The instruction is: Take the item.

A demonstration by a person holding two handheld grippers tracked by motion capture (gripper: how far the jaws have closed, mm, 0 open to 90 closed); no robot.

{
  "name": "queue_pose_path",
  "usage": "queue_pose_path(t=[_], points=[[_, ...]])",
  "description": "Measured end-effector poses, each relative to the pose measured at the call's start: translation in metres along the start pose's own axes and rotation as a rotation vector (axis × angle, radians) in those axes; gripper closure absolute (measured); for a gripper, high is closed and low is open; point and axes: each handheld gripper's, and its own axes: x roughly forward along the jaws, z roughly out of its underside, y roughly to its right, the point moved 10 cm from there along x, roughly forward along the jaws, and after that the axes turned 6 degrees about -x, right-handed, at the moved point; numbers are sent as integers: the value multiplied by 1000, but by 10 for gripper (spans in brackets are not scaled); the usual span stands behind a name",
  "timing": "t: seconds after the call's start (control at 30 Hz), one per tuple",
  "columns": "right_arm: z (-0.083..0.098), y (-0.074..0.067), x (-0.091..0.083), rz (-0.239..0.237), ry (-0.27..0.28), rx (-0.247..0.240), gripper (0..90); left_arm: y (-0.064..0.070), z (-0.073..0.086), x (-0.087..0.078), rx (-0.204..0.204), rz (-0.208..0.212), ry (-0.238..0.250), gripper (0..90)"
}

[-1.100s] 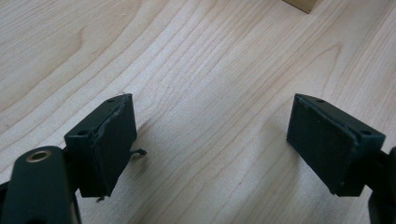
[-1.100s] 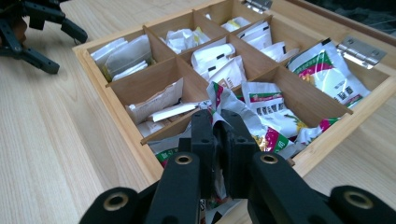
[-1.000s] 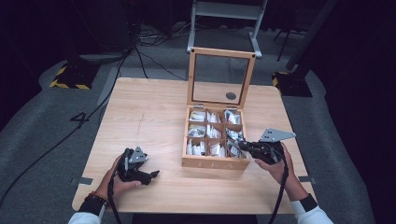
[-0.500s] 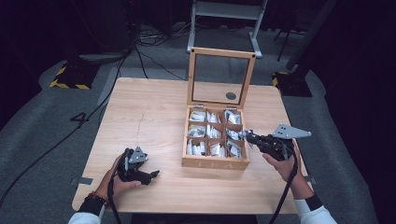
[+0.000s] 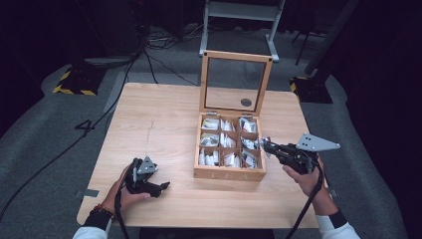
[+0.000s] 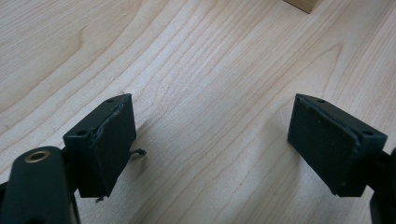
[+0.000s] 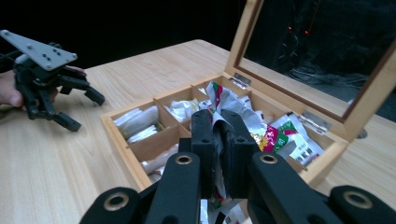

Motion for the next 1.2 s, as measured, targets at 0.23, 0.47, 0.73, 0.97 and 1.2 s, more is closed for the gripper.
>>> queue_pose_path(t=[0.23,0.47,0.73,0.97,1.2], points=[[-11,-19,-1,-46,22,-26,857,0,0,0,0,0,0,157],[-14,-37,0,-93,20,-49,857,0,0,0,0,0,0,157],[-15,-60,6,-152,9,-77,857,0,0,0,0,0,0,157],[-12,-81,12,-205,-14,-107,857,0,0,0,0,0,0,157],[0,-103,24,-260,-66,-137,857,0,0,0,0,0,0,157]])
